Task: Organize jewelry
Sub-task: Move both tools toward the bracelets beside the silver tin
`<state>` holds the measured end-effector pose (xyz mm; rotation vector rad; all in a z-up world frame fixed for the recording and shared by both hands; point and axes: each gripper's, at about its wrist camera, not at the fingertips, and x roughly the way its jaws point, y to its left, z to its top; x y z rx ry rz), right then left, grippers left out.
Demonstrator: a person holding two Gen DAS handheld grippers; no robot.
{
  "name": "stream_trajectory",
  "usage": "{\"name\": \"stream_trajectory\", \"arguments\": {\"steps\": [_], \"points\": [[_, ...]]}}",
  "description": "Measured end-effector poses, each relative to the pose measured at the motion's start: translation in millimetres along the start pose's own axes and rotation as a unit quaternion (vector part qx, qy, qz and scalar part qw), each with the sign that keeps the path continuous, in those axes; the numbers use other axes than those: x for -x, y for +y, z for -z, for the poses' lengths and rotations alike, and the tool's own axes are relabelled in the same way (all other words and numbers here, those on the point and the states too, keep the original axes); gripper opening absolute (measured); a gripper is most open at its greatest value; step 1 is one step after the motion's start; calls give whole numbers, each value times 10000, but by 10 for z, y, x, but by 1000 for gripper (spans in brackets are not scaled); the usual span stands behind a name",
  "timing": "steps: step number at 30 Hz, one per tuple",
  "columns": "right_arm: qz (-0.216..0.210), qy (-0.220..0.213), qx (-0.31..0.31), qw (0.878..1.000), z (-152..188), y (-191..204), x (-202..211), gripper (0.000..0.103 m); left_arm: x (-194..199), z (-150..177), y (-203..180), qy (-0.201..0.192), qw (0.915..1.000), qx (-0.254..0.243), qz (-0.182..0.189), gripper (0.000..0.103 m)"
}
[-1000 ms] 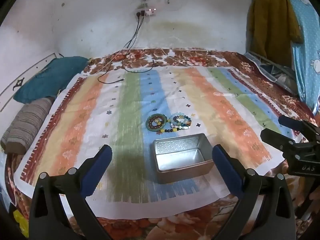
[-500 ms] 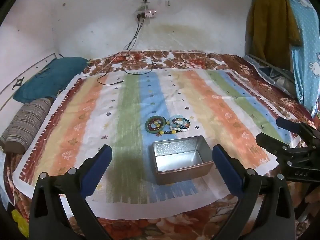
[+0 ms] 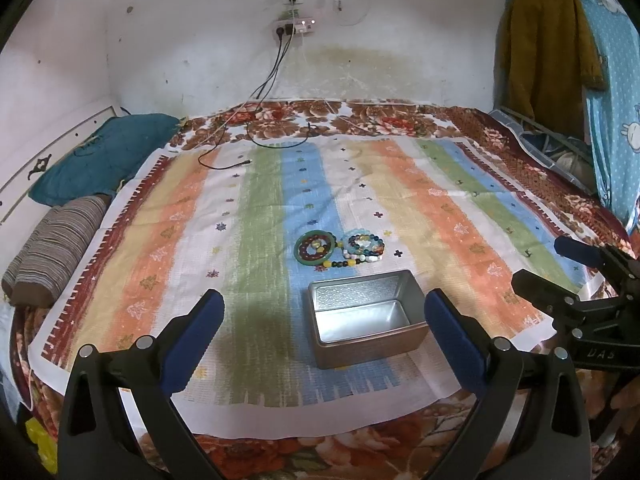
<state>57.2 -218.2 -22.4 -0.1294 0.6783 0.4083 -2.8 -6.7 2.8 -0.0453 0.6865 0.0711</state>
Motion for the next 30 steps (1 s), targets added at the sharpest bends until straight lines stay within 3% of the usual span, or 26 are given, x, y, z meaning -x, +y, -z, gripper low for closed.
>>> {"name": "stream_trajectory", "arguments": {"steps": [25, 30], "points": [[35, 218, -146, 9996, -64, -32, -87, 99, -68, -3, 61, 134, 9998, 118, -74, 98], [23, 361, -165, 9992, -102, -38, -194, 99, -157, -56, 126, 283, 9990, 330, -49, 98]]}}
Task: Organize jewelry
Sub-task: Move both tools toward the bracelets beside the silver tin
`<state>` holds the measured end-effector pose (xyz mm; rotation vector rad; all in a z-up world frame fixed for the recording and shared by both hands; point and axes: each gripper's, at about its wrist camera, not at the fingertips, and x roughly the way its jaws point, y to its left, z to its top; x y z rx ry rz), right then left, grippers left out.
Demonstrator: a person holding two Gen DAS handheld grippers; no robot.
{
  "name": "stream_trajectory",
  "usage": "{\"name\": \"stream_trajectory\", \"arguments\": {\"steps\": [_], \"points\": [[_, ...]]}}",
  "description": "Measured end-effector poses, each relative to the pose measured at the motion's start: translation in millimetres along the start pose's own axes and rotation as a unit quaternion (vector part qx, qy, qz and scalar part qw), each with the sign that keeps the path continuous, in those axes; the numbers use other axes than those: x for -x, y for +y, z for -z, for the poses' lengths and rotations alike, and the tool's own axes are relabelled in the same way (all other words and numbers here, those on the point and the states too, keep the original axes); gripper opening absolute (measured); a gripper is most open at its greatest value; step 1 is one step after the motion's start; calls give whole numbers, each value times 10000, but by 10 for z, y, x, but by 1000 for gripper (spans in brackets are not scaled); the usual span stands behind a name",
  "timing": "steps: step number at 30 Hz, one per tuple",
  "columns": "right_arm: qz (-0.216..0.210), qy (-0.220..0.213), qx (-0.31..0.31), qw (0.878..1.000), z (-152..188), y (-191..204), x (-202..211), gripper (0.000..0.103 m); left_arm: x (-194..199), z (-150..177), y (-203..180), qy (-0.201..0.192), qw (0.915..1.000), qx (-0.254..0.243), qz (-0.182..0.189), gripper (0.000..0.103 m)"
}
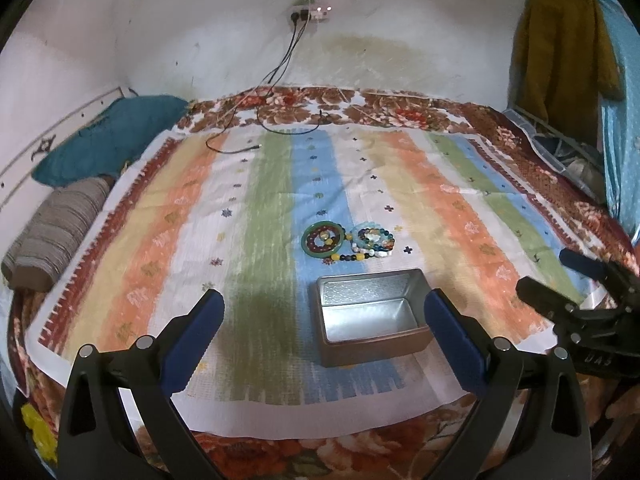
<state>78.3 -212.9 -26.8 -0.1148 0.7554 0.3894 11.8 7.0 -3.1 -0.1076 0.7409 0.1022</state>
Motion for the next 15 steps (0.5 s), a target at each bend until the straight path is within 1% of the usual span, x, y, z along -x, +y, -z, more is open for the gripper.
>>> {"name": "stream_trajectory", "arguments": {"steps": [3, 5, 10, 15], "points": [[-12, 84, -60, 9999, -32, -17, -66, 99, -43, -42, 100, 94, 9996, 274, 70, 98], [-5, 98, -63, 9999, -46, -26, -86, 99, -82, -80, 139, 147, 9993, 349, 64, 98], [-11, 179, -114, 9998, -119, -70, -153, 99, -136, -166, 90, 145, 9996, 211, -76, 98], [50, 200, -157, 9997, -236, -103, -231, 99, -209, -217, 94, 282, 9994, 181, -77, 98]]}}
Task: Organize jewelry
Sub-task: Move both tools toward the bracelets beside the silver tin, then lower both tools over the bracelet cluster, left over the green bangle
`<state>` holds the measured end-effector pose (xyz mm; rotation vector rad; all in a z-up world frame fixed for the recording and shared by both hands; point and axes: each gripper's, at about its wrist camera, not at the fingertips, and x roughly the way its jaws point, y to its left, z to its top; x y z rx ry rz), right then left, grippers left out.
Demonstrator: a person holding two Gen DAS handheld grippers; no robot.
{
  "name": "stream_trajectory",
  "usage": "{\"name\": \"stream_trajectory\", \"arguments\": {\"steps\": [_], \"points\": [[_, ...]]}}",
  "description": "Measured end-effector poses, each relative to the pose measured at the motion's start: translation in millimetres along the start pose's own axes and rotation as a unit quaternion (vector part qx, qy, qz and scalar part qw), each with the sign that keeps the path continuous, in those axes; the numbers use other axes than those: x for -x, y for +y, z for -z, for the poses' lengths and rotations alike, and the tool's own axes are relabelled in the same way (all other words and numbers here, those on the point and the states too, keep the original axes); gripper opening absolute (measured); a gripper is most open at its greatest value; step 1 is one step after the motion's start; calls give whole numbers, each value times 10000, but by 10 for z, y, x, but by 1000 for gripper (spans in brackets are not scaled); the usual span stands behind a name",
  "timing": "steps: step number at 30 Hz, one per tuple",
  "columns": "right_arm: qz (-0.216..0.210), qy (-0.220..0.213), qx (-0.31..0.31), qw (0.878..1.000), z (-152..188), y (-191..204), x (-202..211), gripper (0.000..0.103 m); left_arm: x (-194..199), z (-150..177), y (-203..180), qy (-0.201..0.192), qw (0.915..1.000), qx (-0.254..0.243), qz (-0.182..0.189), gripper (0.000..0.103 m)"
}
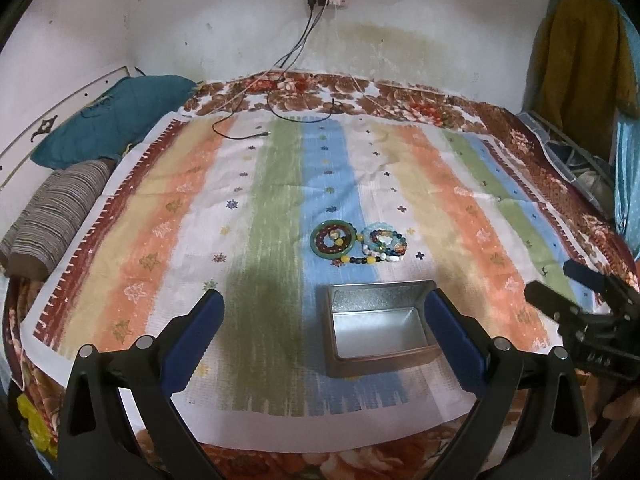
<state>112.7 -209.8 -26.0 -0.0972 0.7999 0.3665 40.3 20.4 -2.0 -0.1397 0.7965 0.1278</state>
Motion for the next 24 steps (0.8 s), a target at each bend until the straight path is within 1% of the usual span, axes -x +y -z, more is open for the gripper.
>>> {"name": "stream_trajectory", "arguments": {"steps": [4, 7, 10, 17, 21, 24], "points": [[-16, -1, 10, 10000, -72, 7, -51, 99, -69, -57, 9, 81, 9999, -62, -37, 98], [36, -16, 54, 10000, -126, 10, -89, 99, -146, -147, 71, 142, 9999, 66, 5, 98], [9, -10, 1, 10000, -173, -3, -127, 99, -244, -234, 113, 228, 9996, 143, -39, 98], [63, 40, 68, 9999, -266, 30, -216, 99, -393, -382, 69, 313, 9994, 44, -169, 98], [70, 123, 78, 9999, -320, 37, -287, 99, -498, -451, 89, 410, 9990, 106, -167, 98], [-3, 196, 25, 9998, -350, 25, -335, 99, -554, -491, 90, 471, 9987, 99, -183, 98]]}}
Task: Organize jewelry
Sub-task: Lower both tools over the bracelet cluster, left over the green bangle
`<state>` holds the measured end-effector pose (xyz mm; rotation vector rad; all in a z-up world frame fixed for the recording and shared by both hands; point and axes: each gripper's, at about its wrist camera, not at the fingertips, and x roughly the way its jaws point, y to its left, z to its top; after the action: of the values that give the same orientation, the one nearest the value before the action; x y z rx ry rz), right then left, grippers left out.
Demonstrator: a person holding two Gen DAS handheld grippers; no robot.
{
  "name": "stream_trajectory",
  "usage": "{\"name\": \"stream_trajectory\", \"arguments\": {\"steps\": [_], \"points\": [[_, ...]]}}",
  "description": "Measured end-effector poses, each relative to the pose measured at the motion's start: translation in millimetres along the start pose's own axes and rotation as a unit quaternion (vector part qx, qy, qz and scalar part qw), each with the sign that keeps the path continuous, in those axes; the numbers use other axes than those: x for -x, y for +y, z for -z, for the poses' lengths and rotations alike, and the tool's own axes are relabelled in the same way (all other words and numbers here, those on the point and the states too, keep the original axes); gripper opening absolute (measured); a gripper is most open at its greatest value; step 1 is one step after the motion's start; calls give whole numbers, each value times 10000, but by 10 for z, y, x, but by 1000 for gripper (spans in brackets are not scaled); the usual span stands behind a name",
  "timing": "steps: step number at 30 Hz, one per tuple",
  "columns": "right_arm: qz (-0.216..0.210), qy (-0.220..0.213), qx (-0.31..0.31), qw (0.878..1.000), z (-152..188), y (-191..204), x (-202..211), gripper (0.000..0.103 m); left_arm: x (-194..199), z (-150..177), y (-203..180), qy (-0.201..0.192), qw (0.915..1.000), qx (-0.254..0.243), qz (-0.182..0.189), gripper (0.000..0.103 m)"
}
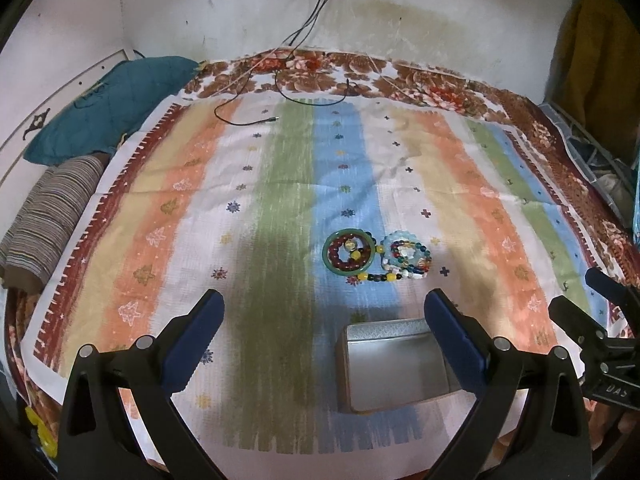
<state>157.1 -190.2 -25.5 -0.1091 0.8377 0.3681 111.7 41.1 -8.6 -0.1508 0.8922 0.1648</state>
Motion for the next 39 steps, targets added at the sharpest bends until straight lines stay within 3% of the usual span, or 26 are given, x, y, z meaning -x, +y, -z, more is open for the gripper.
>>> {"name": "stream_trajectory", "arguments": {"steps": [18, 39], "points": [[9, 357, -35, 9994, -208, 9, -366, 99, -451, -195, 68, 563, 9983, 86, -139, 98], [100, 839, -76, 9964, -372, -29, -903, 99, -902, -343, 74, 788, 9965, -22, -288, 98]]}}
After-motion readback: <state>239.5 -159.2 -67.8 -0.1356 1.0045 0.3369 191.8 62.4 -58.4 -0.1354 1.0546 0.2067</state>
